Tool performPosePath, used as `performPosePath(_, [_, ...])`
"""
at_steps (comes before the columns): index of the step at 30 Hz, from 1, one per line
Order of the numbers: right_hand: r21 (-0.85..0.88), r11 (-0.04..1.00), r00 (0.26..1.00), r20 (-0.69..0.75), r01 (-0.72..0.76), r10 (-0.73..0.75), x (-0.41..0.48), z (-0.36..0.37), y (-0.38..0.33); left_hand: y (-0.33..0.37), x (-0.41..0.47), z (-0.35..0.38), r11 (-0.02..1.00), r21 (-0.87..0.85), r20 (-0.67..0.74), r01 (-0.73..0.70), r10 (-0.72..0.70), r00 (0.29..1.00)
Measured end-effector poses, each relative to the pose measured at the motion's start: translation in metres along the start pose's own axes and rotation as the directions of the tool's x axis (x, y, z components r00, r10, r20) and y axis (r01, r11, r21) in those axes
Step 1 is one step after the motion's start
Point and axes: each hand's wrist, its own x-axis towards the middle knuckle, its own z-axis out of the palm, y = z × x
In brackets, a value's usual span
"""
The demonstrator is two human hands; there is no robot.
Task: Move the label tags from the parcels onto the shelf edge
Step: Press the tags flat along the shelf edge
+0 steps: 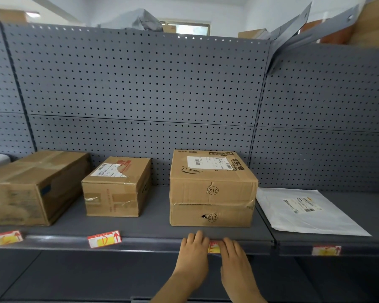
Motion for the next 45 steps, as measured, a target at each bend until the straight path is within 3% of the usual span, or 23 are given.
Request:
performPosePath(10, [0.028, 0.998, 0.997, -0.049, 0.063, -0.061, 0.007, -0.007, 0.001, -0.004, 0.004, -0.006, 0.999, -0.032, 0.058, 0.000, 0.001, 0.998])
performPosePath(17, [0.052, 0.999, 0.998, -0.069, 0.015, -0.012, 0.000, -0.008, -0.014, -0.015, -0.012, -0.008, 0.986, -0.167, 0.032, 0.022, -0.017, 0.999])
performPosePath(22, [0.111, 0.978, 0.981, -0.108, 0.176, -0.164, 0.002, 0.005, -0.058, -0.048, -0.050, -0.009, 0.958, -0.230, -0.023, 0.170, -0.180, 0.983])
performPosePath(26, [0.199, 0.947, 0.968, -0.071, 0.251, -0.241, 0.014, 0.000, -0.124, -0.095, -0.081, -0.026, 0.922, -0.176, -0.086, 0.345, -0.363, 0.928])
performPosePath(30, [0.306, 0.912, 0.962, -0.108, 0.272, -0.251, 0.031, -0.003, -0.185, -0.153, -0.106, -0.043, 0.867, -0.120, -0.151, 0.483, -0.497, 0.854])
performPosePath(33, [0.402, 0.888, 0.973, -0.047, 0.225, -0.225, 0.042, -0.013, -0.223, -0.189, -0.114, -0.049, 0.843, -0.122, -0.134, 0.523, -0.536, 0.833])
performPosePath(39, [0.415, 0.908, 0.997, 0.029, 0.049, -0.067, 0.063, -0.010, -0.269, -0.246, -0.114, -0.051, 0.911, -0.104, -0.037, 0.400, -0.405, 0.914])
performPosePath(45, [0.373, 0.925, 0.997, 0.052, -0.076, 0.061, 0.062, -0.012, -0.291, -0.274, -0.111, -0.051, 0.959, -0.150, -0.042, 0.241, -0.250, 0.967])
